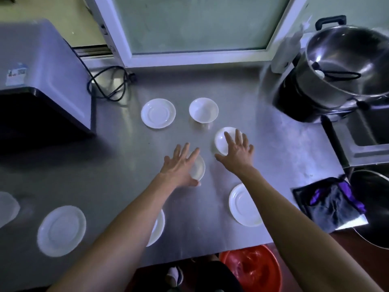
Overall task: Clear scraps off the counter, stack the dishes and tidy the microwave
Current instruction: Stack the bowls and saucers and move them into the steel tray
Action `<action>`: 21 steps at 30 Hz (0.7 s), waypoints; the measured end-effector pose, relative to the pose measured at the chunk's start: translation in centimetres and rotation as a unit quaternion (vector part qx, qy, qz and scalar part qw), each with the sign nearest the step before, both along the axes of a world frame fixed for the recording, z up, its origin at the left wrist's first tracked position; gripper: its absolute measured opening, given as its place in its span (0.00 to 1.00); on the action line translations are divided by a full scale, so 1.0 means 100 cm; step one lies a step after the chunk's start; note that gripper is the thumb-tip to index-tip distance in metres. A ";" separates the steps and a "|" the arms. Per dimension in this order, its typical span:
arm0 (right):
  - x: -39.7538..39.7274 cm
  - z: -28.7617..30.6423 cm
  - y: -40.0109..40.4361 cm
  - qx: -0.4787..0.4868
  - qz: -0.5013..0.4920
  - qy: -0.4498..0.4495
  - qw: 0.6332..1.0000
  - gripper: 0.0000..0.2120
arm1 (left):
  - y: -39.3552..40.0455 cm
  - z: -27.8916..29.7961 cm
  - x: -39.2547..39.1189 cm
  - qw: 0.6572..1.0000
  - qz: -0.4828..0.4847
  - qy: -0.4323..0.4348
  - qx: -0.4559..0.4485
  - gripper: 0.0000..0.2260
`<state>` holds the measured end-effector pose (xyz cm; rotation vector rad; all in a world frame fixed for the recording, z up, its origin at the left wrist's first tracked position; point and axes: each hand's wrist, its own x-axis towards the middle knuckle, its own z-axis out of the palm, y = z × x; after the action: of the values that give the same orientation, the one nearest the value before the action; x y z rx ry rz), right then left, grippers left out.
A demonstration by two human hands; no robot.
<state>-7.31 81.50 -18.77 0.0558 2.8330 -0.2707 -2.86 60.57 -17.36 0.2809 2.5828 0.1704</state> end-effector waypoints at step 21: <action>-0.028 -0.022 -0.074 -0.058 0.154 -0.015 0.986 0.42 | -0.063 0.006 0.027 0.988 0.152 0.023 0.008 0.49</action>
<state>-10.14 74.06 -20.94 -0.3947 2.7382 -0.3610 -0.12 54.27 -16.75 -0.1061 2.6577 0.2981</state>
